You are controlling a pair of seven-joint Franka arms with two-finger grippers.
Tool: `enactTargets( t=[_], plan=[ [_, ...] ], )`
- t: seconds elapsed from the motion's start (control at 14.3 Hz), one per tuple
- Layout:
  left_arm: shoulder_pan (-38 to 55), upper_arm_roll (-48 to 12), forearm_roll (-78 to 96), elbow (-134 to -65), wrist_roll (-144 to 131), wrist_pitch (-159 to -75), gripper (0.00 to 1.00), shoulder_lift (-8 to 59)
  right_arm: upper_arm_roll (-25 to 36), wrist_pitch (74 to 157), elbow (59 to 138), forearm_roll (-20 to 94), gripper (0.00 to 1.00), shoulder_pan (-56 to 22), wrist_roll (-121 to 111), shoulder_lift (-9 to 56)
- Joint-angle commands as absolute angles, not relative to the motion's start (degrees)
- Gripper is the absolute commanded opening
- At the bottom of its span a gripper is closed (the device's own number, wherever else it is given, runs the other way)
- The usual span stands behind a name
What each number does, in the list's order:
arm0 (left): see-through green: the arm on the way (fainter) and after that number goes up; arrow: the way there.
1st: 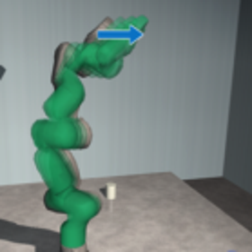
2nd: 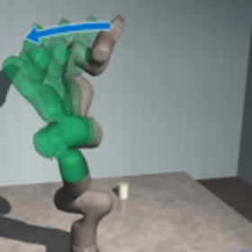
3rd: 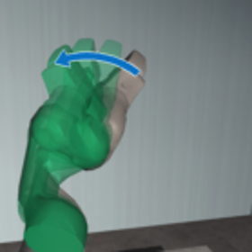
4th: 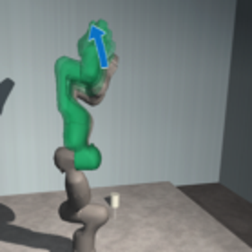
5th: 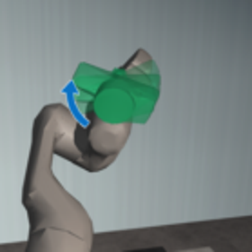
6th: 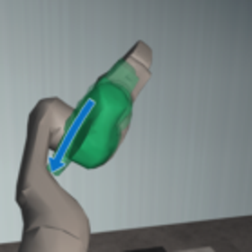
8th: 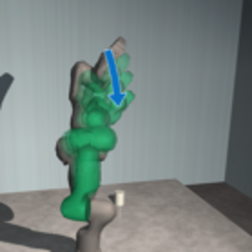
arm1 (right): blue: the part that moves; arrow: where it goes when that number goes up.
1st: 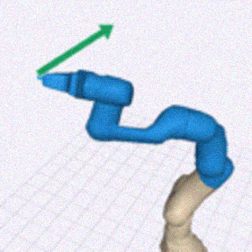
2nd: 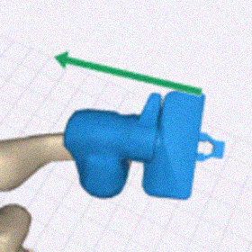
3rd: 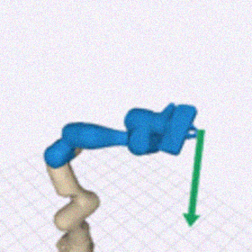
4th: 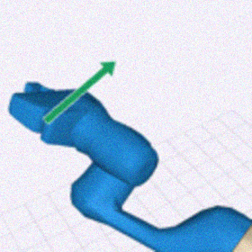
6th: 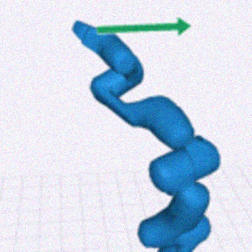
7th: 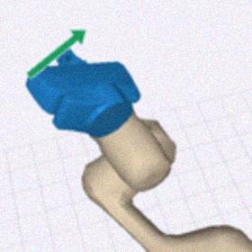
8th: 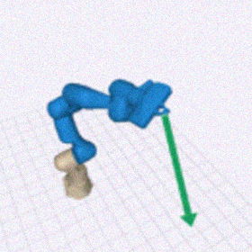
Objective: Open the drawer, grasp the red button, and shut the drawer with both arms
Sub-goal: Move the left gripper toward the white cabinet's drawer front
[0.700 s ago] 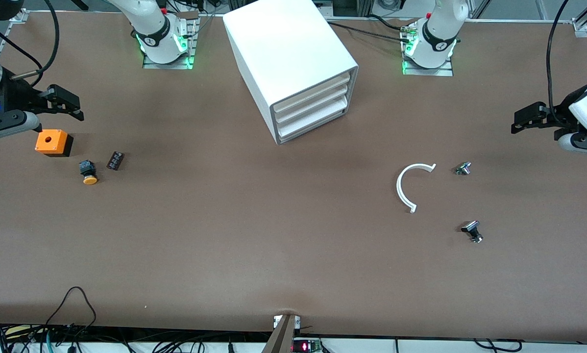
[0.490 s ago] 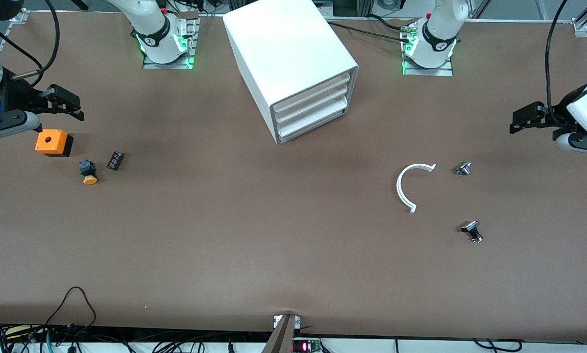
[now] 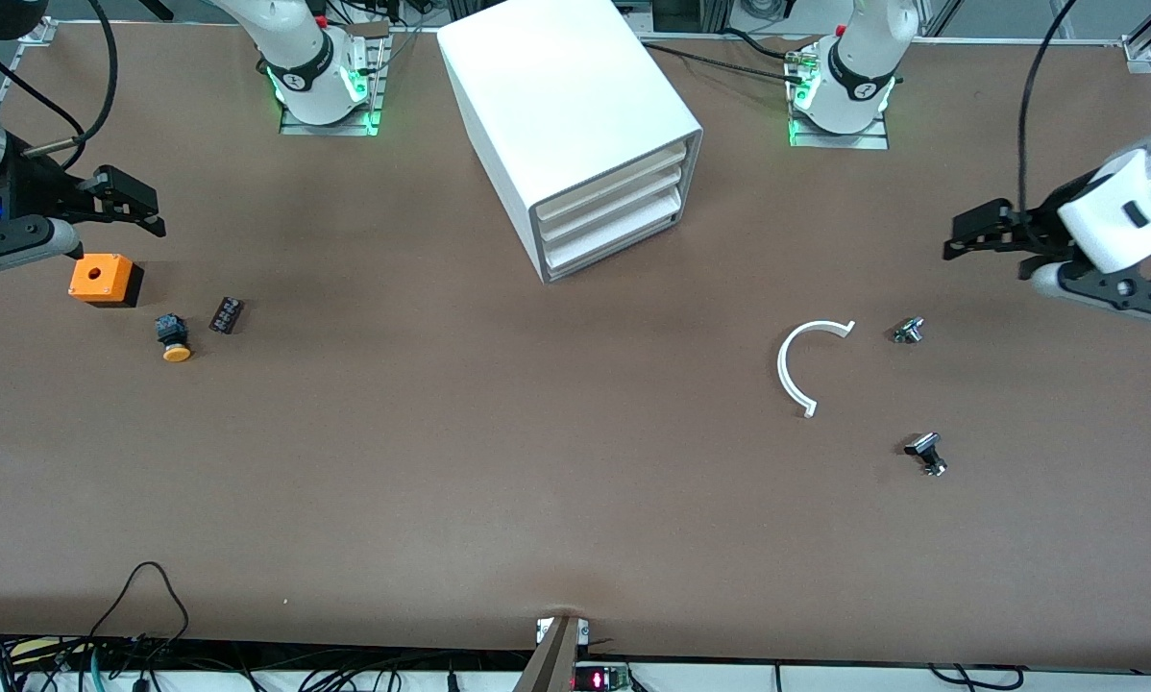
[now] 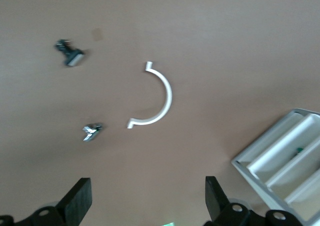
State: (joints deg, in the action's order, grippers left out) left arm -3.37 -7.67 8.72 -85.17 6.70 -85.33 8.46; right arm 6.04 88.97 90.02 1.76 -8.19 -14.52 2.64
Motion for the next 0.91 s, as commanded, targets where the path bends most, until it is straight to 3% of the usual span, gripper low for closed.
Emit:
enactTargets(
  t=[0.0,0.84],
  plan=[
    [2.1,-7.5,9.1,-83.9,5.1,-84.9,1.00,10.8,5.6,88.2,88.7,1.0,0.99,-8.1,-14.0,3.2],
    [6.8,-12.9,26.2,-80.9,20.5,-83.5,1.00,27.0,5.6,88.2,88.7,0.9,0.99,-8.1,-14.0,3.3]
  ],
)
